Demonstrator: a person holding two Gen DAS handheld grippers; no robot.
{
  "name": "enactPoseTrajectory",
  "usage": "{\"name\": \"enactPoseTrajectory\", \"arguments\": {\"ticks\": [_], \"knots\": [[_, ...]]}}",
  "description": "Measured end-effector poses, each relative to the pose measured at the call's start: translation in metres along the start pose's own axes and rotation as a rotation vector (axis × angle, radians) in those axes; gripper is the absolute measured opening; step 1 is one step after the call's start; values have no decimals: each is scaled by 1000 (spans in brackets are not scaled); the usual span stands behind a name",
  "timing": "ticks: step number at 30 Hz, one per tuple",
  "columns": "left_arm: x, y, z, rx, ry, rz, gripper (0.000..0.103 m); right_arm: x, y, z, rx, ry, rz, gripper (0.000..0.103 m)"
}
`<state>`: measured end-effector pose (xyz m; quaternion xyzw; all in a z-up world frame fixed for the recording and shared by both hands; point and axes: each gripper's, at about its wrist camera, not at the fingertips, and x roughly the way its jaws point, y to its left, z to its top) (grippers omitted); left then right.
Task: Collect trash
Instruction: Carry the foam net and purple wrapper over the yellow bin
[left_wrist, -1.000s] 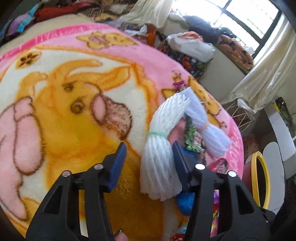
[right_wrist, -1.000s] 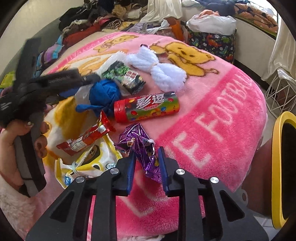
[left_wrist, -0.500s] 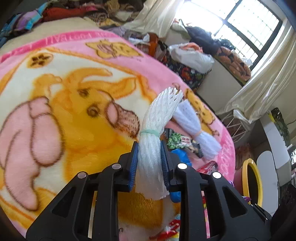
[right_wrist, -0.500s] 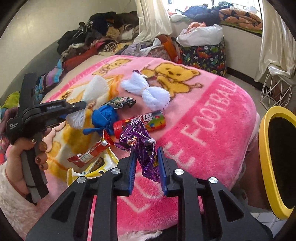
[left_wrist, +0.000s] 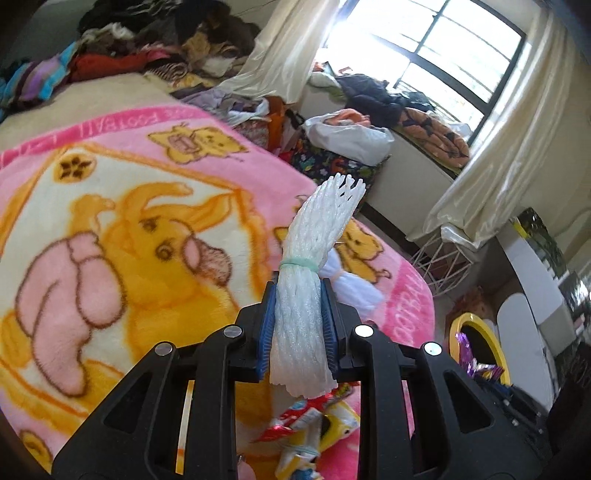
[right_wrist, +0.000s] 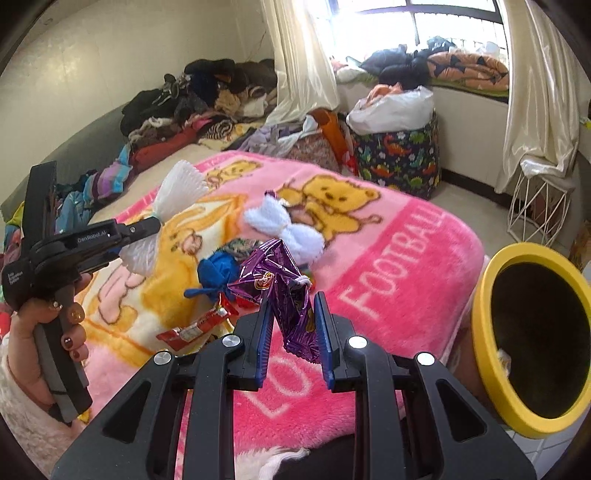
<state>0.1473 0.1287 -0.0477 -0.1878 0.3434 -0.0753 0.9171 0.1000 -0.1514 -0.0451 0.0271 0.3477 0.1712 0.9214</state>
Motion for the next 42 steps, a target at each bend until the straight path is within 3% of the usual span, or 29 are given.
{"name": "enactPoseTrajectory", "arguments": {"ticks": [10, 42], "knots": [[3, -43, -6, 93, 5, -41, 17, -26, -13, 5, 27, -54, -27, 21], [13, -161, -34, 297, 41, -189, 17, -94, -112, -1, 236, -191, -177, 21]]}}
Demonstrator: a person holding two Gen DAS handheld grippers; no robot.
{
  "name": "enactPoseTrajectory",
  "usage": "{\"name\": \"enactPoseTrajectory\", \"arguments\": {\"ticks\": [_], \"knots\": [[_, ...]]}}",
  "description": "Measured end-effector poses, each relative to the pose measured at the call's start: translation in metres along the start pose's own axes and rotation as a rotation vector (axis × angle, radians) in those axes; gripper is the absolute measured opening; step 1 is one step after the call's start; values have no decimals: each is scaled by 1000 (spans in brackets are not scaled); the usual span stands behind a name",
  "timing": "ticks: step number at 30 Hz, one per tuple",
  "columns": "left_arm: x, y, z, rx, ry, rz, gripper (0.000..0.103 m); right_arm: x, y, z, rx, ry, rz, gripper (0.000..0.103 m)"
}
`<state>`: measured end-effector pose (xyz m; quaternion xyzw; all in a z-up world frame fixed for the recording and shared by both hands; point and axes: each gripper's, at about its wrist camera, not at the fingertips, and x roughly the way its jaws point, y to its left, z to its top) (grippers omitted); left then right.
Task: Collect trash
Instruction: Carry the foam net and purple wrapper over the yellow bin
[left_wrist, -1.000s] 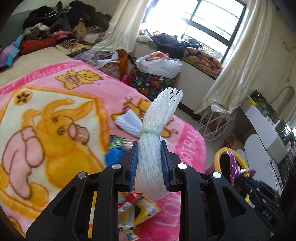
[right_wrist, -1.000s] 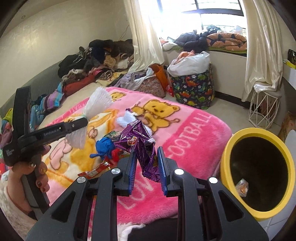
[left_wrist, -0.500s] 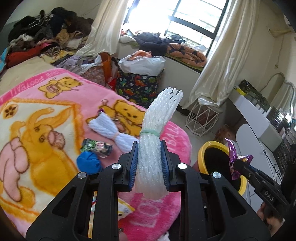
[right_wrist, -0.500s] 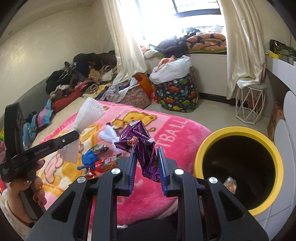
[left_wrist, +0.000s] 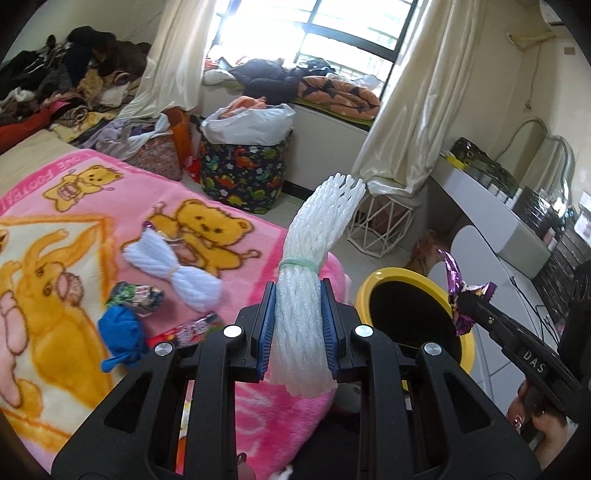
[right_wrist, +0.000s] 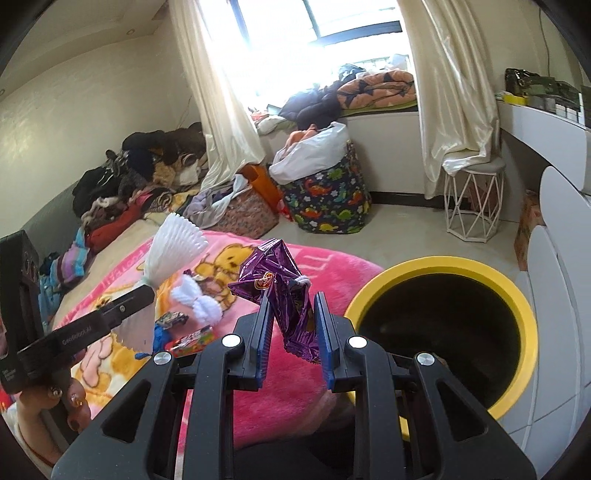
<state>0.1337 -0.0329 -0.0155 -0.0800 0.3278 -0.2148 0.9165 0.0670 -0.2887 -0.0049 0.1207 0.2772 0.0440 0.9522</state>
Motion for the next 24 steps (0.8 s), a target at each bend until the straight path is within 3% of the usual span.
{"name": "enactPoseTrajectory", "arguments": {"ticks": [24], "knots": [[41, -89, -2, 157, 56, -105, 17, -26, -90, 4, 190, -69, -110, 21]]}}
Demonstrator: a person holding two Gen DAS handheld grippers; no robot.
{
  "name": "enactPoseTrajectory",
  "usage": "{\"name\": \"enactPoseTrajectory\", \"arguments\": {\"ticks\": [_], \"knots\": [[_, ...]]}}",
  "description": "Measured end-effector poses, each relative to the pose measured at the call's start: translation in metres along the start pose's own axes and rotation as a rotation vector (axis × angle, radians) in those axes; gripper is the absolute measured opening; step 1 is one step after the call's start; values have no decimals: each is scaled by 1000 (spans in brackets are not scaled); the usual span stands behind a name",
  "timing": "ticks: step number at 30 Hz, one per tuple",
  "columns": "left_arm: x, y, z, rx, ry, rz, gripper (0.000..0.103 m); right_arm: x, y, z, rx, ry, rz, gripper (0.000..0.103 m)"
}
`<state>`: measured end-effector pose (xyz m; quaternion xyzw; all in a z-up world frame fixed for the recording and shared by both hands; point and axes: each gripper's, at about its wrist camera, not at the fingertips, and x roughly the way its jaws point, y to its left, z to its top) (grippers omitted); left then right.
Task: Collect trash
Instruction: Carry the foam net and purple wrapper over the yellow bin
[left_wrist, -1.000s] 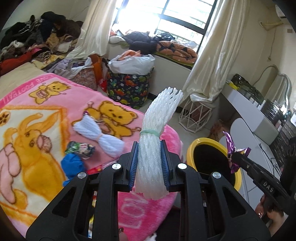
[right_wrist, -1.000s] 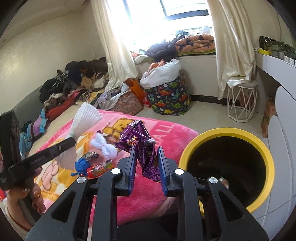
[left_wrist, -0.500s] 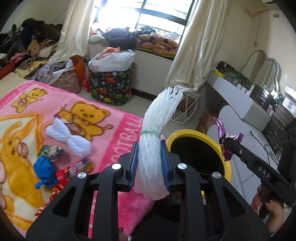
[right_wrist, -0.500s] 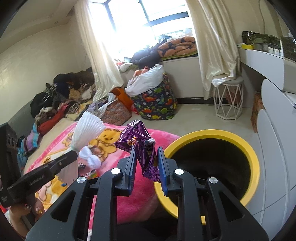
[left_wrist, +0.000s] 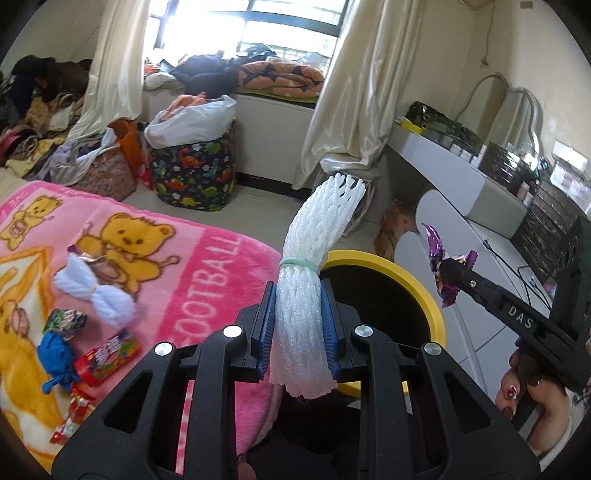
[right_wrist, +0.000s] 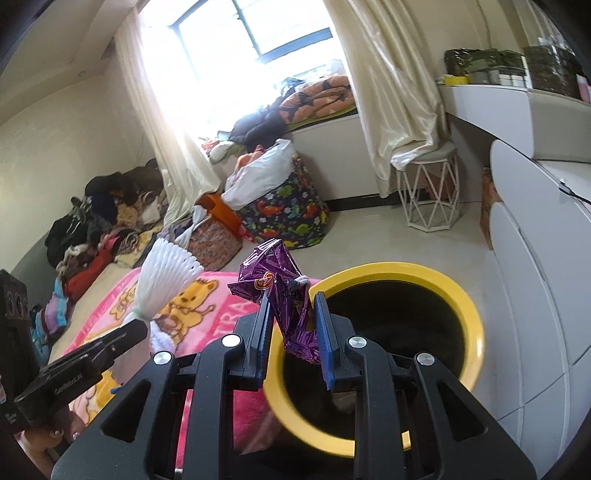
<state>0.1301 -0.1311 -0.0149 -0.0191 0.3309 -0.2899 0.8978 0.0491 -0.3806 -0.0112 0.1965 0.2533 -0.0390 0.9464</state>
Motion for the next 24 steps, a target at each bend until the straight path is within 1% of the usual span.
{"name": "enactPoseTrajectory", "arguments": {"ticks": [10, 24], "knots": [[32, -32, -1, 52, 43, -52, 17, 4, -48, -4, 82, 3, -83, 21], [57, -66, -8, 119, 93, -103, 17, -3, -75, -7, 155, -17, -150, 21]]}}
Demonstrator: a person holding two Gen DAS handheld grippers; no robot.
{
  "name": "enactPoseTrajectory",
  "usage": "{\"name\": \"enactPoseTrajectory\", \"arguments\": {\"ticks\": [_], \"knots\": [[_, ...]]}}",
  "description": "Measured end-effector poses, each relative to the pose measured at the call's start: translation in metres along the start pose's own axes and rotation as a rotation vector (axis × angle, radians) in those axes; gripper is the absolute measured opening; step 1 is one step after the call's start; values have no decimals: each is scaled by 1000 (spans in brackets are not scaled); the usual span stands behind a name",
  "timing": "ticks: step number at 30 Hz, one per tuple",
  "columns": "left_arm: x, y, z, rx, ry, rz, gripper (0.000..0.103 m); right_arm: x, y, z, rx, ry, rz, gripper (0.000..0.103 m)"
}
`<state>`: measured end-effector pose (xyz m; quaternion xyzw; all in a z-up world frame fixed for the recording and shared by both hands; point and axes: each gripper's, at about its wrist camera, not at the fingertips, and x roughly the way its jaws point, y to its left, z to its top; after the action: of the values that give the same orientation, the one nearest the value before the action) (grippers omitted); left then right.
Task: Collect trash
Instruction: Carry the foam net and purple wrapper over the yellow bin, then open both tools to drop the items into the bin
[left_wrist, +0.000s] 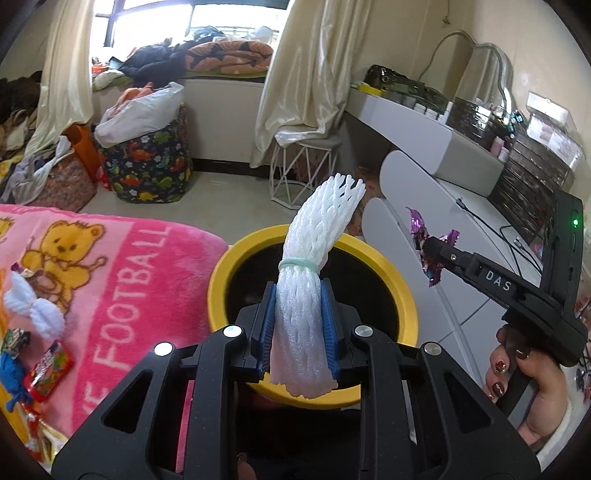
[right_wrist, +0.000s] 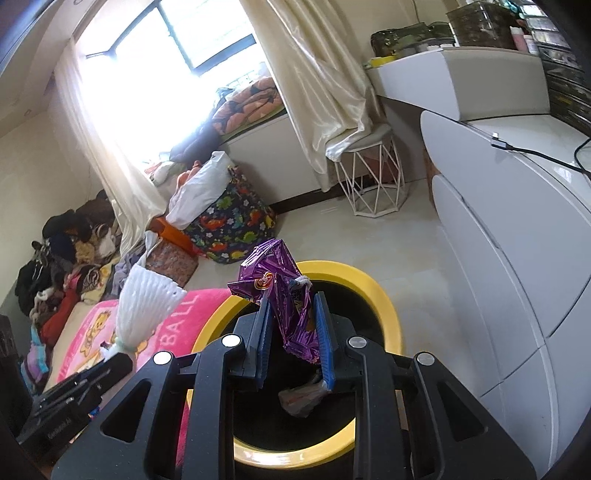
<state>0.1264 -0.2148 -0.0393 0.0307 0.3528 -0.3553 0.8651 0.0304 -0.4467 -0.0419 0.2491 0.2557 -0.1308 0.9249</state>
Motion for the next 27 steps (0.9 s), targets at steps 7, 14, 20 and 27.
{"name": "enactPoseTrajectory", "arguments": {"ticks": [7, 14, 20, 27], "knots": [[20, -15, 0, 43, 35, -14, 17, 2, -14, 0, 21, 4, -9, 21], [51, -23, -1, 71, 108, -23, 18, 8, -21, -3, 40, 40, -10, 22], [76, -22, -4, 84, 162, -15, 18, 15, -26, -7, 53, 68, -8, 22], [93, -12, -7, 79, 203, 0, 18, 29, -25, -11, 57, 108, 19, 22]]}}
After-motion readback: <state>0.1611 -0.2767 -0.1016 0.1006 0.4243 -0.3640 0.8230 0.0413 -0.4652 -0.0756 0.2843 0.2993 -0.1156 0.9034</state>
